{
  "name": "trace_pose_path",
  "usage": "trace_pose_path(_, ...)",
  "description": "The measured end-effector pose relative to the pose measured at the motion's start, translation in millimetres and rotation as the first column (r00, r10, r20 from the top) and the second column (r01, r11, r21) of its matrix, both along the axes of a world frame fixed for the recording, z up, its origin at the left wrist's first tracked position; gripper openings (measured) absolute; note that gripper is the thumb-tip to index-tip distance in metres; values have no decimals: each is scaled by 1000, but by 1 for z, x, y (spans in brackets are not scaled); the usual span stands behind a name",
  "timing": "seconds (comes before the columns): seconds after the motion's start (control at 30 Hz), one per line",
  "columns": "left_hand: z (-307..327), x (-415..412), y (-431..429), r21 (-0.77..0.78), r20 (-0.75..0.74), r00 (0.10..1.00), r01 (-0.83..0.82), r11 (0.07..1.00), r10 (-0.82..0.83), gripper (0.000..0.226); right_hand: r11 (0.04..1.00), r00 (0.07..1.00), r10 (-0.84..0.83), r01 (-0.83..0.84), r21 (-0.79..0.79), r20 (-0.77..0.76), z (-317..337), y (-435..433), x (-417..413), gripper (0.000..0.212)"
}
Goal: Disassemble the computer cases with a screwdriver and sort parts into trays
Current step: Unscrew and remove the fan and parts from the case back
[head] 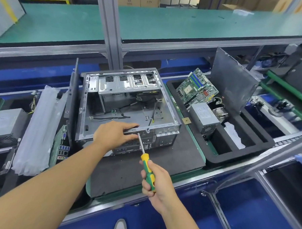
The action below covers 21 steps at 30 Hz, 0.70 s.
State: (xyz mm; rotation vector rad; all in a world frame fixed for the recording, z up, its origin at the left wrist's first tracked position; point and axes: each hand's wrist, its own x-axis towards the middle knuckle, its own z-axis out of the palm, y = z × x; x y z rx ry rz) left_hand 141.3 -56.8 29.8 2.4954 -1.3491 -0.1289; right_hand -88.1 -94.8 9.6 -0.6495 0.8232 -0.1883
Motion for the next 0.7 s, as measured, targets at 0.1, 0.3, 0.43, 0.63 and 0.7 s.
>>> trace_pose_path(0.1, -1, 0, 0, -1, 2, 1000, -7, 1000, 7, 65, 953, 985, -63, 10, 304, 163, -2, -2, -1, 29)
trace_pose_path(0.3, -2, 1, -1, 19, 24, 999, -26, 999, 25, 62, 930, 974, -156, 89, 358, 164, -7, 0, -1, 29)
trace_pose_path(0.43, -3, 2, -2, 12, 26, 999, -27, 1000, 27, 54, 899, 979, -122, 38, -437, -165, -1, 2, 0, 18)
trace_pose_path(0.63, -4, 2, 0, -26, 13, 999, -29, 999, 29, 54, 981, 976, -108, 73, -180, -191, 17, 11, 16, 25)
trace_pose_path(0.7, -3, 1, 0, -30, 21, 1000, -15, 999, 16, 52, 985, 991, -73, 89, 147, -108, 22, 6, 12, 33)
